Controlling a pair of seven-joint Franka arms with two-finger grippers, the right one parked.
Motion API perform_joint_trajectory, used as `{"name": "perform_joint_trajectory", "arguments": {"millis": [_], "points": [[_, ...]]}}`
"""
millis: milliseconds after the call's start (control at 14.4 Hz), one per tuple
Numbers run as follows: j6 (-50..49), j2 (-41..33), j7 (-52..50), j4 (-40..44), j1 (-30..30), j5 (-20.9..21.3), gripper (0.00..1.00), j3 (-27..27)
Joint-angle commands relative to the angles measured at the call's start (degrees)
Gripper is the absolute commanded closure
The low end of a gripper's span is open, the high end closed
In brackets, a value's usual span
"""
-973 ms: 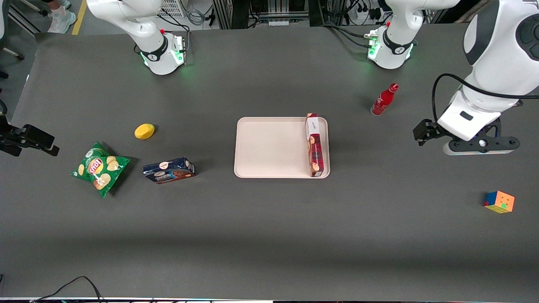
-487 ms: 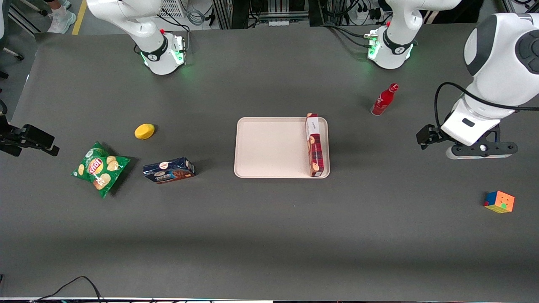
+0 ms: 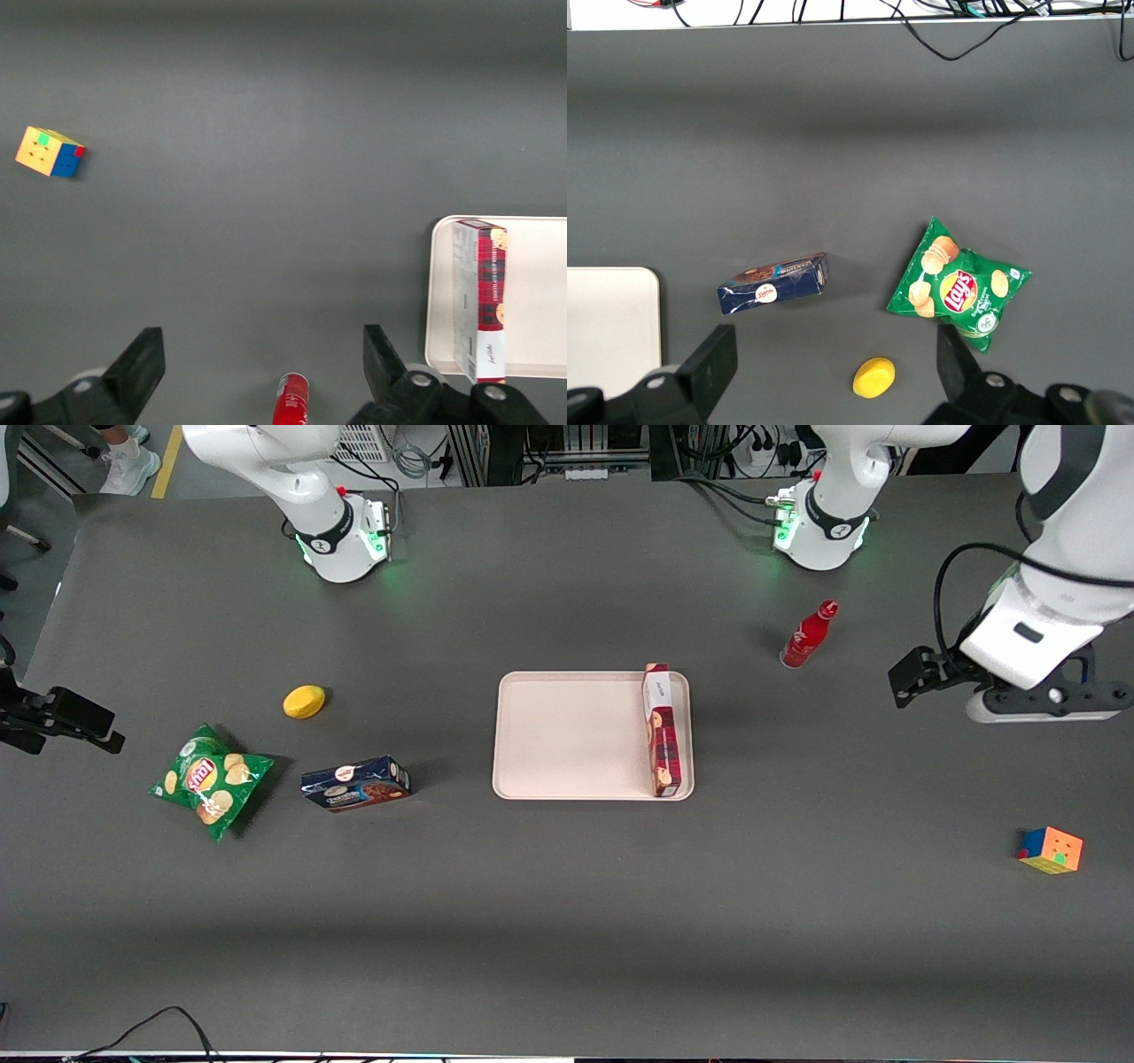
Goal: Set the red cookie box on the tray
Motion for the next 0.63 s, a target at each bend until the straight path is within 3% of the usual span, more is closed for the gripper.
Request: {"name": "perform_joint_trajectory", "arguments": {"millis": [0, 556], "points": [[-1.3, 0.3, 0.8, 2.2, -0.5, -1.0, 0.0, 0.3], [-1.2, 0.9, 1.1, 3.9, 0.0, -0.8, 0.0, 1.0]]}}
